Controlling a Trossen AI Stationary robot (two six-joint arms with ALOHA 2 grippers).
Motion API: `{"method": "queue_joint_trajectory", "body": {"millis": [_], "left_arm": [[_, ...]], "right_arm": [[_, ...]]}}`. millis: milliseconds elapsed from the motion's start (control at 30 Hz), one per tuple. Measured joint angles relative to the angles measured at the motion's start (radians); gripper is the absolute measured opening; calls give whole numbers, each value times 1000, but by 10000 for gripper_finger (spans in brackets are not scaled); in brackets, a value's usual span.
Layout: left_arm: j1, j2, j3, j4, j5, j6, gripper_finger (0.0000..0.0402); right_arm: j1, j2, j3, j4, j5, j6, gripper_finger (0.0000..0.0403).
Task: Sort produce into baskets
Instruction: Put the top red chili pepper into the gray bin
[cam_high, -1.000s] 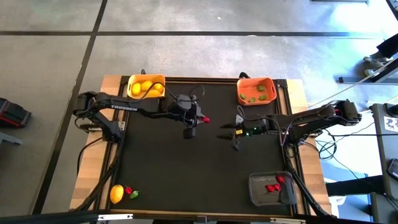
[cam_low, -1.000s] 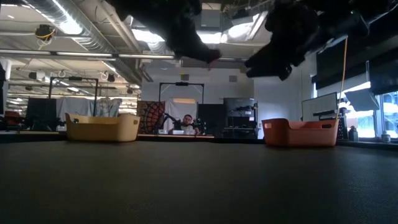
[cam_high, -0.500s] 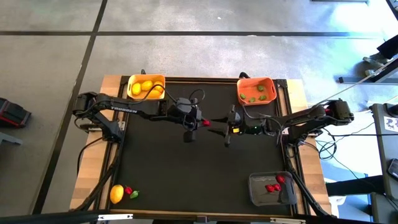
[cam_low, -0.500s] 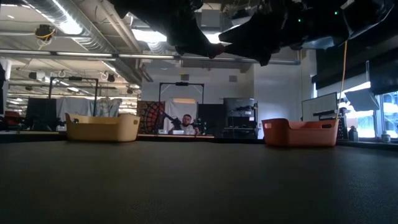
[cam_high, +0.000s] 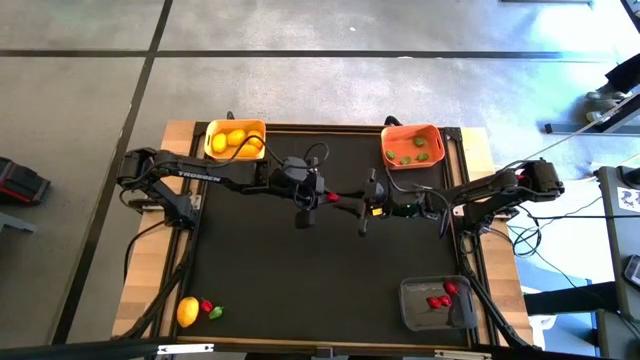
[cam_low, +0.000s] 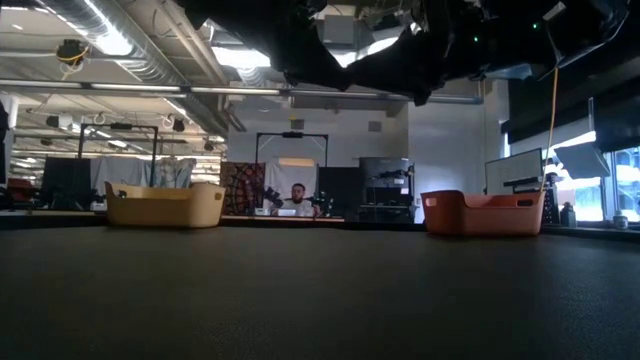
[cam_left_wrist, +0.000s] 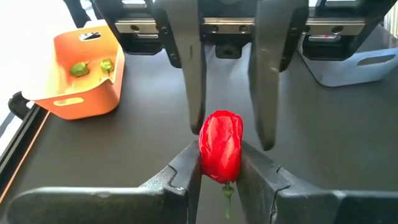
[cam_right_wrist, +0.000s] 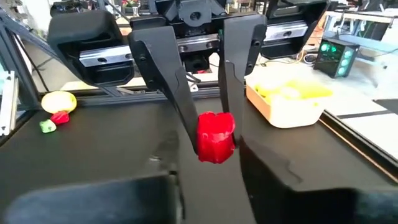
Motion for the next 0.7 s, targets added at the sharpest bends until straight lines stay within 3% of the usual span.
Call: {"method": "queue_joint_trajectory", "body": {"millis": [233, 467, 700], "left_arm": [[0, 0, 0, -8, 0, 1, 82], [0, 0, -2, 5, 0, -43, 91], [0, 0, -2, 2, 0, -15, 165]], "right_arm": [[0, 0, 0, -8, -12, -39, 7], [0, 0, 0, -8, -17, -43, 8], [0, -5, 0, -17, -18, -75, 6]]}}
